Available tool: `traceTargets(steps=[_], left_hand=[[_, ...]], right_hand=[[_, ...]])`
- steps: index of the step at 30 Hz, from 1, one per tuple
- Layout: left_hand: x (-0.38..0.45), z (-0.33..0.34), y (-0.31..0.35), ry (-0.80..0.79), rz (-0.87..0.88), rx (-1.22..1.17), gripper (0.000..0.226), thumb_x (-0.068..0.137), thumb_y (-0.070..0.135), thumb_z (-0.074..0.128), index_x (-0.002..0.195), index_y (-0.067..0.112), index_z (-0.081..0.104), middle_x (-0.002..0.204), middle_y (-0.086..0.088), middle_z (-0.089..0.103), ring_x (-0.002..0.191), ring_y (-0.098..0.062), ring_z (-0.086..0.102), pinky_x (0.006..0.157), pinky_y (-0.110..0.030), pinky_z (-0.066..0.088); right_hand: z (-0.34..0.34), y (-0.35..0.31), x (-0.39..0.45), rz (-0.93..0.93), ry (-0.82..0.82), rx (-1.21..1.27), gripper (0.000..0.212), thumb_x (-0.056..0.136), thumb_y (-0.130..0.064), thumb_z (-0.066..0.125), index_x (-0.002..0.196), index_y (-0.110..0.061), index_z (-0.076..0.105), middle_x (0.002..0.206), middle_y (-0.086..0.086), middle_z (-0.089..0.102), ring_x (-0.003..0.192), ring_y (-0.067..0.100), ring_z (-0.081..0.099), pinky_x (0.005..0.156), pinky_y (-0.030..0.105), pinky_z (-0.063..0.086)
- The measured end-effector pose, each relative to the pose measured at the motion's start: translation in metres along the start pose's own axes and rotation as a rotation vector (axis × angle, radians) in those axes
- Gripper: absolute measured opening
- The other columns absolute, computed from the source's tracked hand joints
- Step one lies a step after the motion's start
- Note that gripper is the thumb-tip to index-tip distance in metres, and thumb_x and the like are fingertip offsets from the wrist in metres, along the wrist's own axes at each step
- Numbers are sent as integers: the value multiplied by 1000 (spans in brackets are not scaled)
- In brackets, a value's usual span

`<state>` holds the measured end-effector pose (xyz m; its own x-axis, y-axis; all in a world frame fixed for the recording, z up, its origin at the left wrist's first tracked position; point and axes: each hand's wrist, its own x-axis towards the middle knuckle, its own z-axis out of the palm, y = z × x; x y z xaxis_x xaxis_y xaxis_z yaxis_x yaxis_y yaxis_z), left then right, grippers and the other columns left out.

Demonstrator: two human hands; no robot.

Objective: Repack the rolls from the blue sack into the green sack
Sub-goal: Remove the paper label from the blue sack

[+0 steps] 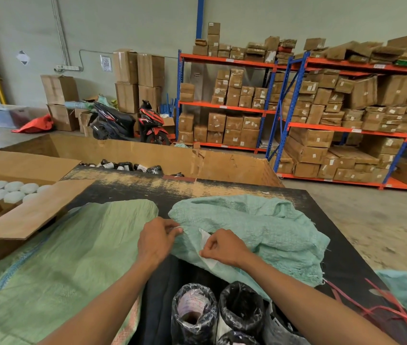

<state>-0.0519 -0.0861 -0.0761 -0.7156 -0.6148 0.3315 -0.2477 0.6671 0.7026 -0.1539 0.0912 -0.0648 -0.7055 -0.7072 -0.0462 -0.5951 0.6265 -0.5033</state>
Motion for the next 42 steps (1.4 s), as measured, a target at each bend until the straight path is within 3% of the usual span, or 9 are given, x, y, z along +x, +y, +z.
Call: traceTargets(steps=[5, 8, 11, 18, 23, 30, 33, 37, 42], left_hand=[[-14, -2, 9, 188, -108, -57, 31, 77, 51, 73, 79, 22, 61, 76, 8, 59, 65, -12, 60, 59, -29, 47], [-17, 3, 7, -260, -401, -235, 48, 83, 59, 65, 73, 12, 71, 59, -1, 70, 58, -19, 69, 60, -32, 58], [-19, 10, 6, -576, -573, -601, 47, 88, 50, 65, 94, 4, 73, 81, -10, 76, 71, -22, 73, 62, -33, 61], [-16, 31, 12, -434, -426, -595, 23, 96, 18, 61, 94, -4, 65, 84, -14, 69, 58, -15, 68, 54, -27, 58], [-22, 37, 15, -456, -217, -286, 19, 101, 22, 47, 95, 5, 53, 78, -7, 61, 49, -14, 66, 47, -27, 55], [-23, 39, 8, -466, -181, -153, 18, 102, 20, 40, 98, 6, 49, 78, -15, 67, 55, -23, 70, 47, -28, 54], [-23, 40, 8, -474, -268, -253, 18, 102, 17, 41, 101, 2, 50, 81, -16, 66, 59, -25, 71, 56, -33, 60], [-19, 32, 4, -472, -414, -676, 24, 103, 15, 45, 112, -5, 52, 85, -13, 69, 68, -19, 70, 62, -32, 60], [-18, 25, 5, -487, -372, -754, 26, 104, 20, 45, 113, -2, 55, 89, -12, 73, 79, -19, 72, 65, -30, 58]], right_hand=[[1, -1, 7, 24, 45, 117, 28, 81, -22, 73, 56, -28, 65, 59, -8, 67, 53, 6, 61, 75, 37, 60], [-1, -1, 7, 52, 58, 242, 21, 80, -20, 72, 60, -21, 69, 62, 0, 71, 49, 9, 62, 66, 32, 58], [-3, -3, 6, 36, 11, 285, 14, 78, -20, 71, 64, -16, 73, 63, 2, 72, 50, 10, 63, 59, 28, 54], [-4, -1, 3, 92, -10, 367, 16, 80, -18, 72, 69, -7, 72, 62, 3, 71, 50, 13, 65, 50, 20, 48], [-16, -4, 3, 263, -13, 507, 21, 78, -14, 73, 86, 5, 73, 67, 12, 72, 52, 19, 66, 48, 24, 45], [-23, -7, 2, 335, -136, 528, 29, 79, -12, 73, 97, 10, 71, 73, 14, 73, 52, 16, 67, 47, 22, 47], [-20, -3, 1, 239, -133, 579, 25, 83, -14, 75, 96, 7, 72, 75, 15, 73, 55, 17, 68, 51, 23, 48], [-17, 7, -2, 44, -60, 649, 24, 93, -23, 69, 91, 1, 73, 76, 12, 72, 61, 19, 66, 57, 28, 49], [-12, 7, -8, -104, 50, 390, 16, 76, -28, 84, 80, -15, 76, 67, -4, 68, 60, 3, 60, 61, 20, 48]])
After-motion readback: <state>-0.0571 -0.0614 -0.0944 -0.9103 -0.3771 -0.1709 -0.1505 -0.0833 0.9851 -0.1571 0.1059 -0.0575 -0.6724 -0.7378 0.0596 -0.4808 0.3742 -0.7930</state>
